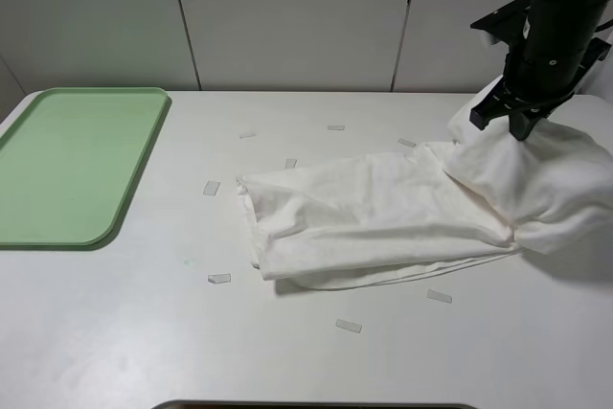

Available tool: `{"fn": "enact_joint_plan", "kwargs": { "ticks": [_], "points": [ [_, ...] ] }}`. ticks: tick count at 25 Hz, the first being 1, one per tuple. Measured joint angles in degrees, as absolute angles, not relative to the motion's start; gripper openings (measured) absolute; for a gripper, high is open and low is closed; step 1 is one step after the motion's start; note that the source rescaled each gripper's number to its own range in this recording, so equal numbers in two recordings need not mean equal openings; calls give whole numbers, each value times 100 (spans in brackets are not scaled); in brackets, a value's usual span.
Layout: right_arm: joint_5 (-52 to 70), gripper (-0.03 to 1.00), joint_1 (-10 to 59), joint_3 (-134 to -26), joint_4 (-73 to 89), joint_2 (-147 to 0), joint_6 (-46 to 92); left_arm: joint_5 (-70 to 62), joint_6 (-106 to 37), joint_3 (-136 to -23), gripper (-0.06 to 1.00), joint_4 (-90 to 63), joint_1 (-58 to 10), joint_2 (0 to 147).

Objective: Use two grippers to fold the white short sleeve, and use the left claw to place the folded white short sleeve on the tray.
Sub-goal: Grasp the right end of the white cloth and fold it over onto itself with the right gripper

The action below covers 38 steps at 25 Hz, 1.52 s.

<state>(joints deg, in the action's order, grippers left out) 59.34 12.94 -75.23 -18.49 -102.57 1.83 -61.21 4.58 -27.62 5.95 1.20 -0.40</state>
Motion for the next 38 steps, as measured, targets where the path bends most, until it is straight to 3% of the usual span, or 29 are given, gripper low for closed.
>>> {"fn": "enact_joint_plan", "kwargs": {
  "ticks": [14, 22, 24, 25, 26, 28, 30, 32, 38],
  "points": [
    [5941, 9, 2124, -7523, -1826, -10322, -1113, -6121, 458, -2762, 98, 595, 120, -40],
    [5861, 9, 2181, -7523, -1523, -10322, -1172, -6121, 458, -2762, 98, 595, 120, -40],
    [5866, 18, 2181, -7523, -1476, -10322, -1172, -6114, 458, -2762, 98, 595, 120, -40],
    [5861, 36, 2181, -7523, -1414, -10322, -1187, -6114, 458, -2762, 98, 595, 120, -40],
    [5826, 67, 2181, -7523, -1263, -10322, -1217, -6114, 458, -2762, 98, 595, 120, -40],
    [5730, 84, 2181, -7523, -1045, -10322, -1236, -6114, 458, -2762, 98, 595, 120, -40],
    [5687, 95, 2181, -7523, -833, -10322, -1224, -6114, 458, -2762, 98, 595, 120, -40],
    [5645, 98, 2181, -7523, -781, -10322, -1147, -6114, 458, -2762, 98, 595, 120, -40],
    [5651, 100, 2181, -7523, -802, -10264, -958, -6114, 458, -2762, 98, 595, 120, -40]
  ]
}}
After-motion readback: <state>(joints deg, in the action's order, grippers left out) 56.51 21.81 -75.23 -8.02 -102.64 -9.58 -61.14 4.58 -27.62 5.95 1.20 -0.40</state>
